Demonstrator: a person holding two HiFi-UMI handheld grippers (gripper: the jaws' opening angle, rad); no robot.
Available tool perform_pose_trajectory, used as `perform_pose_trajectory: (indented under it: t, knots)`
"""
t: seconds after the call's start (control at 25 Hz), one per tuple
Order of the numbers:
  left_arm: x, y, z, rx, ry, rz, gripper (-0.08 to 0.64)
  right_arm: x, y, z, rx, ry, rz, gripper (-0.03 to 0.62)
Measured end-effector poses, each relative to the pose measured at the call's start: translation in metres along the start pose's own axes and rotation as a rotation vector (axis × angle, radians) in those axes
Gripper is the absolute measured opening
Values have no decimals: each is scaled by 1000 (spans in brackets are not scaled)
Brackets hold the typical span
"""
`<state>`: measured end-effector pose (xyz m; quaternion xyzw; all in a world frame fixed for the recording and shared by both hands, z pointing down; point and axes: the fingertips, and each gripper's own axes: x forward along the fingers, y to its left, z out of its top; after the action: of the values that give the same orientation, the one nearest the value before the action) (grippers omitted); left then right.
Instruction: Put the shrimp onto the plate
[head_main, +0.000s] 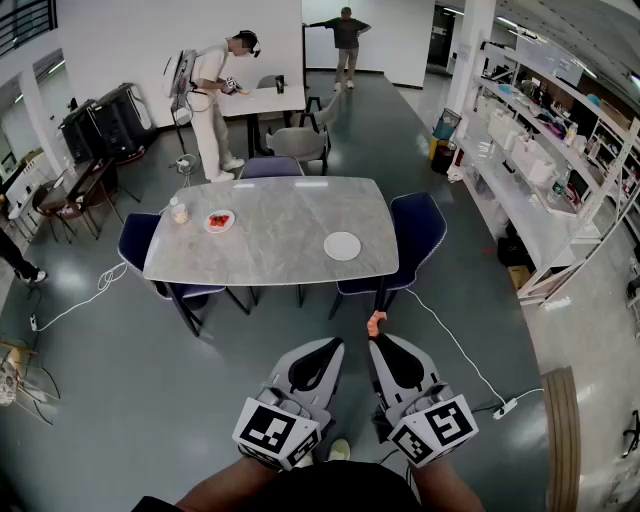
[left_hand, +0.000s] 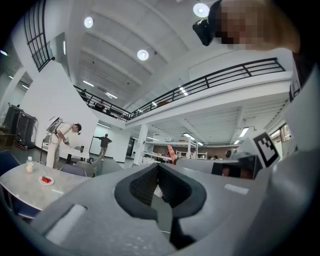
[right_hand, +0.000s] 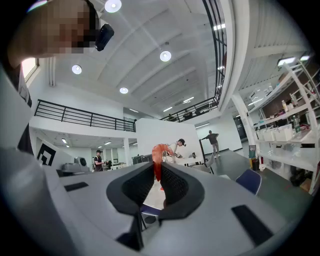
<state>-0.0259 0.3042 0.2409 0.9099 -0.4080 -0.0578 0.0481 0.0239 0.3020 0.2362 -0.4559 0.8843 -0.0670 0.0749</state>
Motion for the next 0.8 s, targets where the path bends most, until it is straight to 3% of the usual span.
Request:
perform_pose_trajectory:
  t: [0.8]
  knots:
    - [14, -12, -14, 19, 19, 15, 8, -14, -15, -2, 15, -19, 7, 44]
